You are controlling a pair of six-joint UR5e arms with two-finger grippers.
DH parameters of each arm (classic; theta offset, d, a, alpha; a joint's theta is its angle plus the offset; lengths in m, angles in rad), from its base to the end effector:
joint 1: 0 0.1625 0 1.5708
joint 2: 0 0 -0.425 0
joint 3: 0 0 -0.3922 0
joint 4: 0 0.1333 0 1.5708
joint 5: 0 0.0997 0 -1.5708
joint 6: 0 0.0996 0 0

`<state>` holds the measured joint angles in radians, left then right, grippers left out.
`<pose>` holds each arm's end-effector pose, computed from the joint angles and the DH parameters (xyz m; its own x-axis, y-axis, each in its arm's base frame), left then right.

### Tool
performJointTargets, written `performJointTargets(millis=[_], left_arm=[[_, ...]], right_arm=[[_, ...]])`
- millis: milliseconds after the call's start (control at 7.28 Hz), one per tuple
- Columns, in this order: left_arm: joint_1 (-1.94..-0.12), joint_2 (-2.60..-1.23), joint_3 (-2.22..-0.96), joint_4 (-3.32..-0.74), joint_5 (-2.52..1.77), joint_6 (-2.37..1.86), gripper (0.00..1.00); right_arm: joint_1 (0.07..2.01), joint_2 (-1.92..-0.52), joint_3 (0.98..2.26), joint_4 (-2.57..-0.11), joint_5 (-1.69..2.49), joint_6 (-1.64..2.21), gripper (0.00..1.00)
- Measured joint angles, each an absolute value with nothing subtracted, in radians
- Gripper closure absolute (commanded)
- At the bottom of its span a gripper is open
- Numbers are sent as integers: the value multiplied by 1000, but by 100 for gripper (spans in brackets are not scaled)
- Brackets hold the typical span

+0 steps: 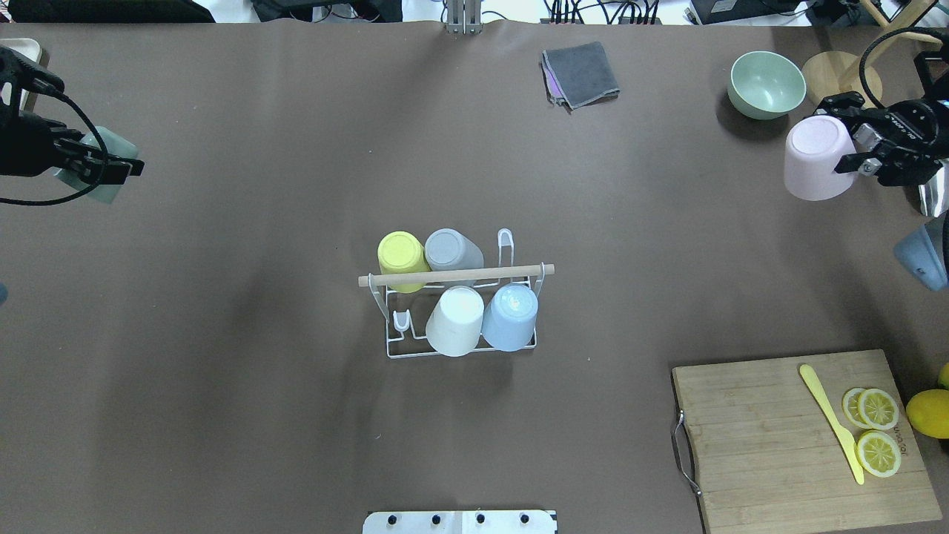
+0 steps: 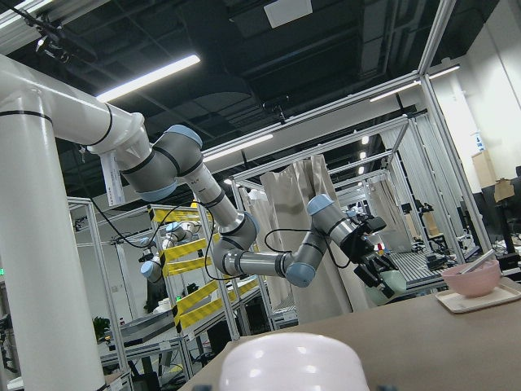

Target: Place cup on cup holder

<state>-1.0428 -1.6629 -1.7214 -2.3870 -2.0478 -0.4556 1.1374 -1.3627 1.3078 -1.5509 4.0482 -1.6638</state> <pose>0.1993 -0.5156 0.4479 0.6166 0.5262 -0.5855 0.0273 0.7290 0.6839 -0.1791 -0.5582 0.5250 -0.3524 -0.9356 -0.0224 -0.7415 0.2645 0.6166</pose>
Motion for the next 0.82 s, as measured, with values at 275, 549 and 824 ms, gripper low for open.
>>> performJointTargets(millis=[275, 549, 824], left_arm=[[-1040, -1658, -1716, -2386, -2048, -456, 100], [-1040, -1656, -1713, -2383, -2048, -456, 100], [-1040, -1652, -1713, -2370, -2048, -455, 100]], right_arm=[[1085, -1303, 1302, -1550, 4053, -1721, 72], [1020, -1253, 1291, -1551, 4064, -1755, 72], [960, -1203, 1272, -1551, 4079, -1771, 77]])
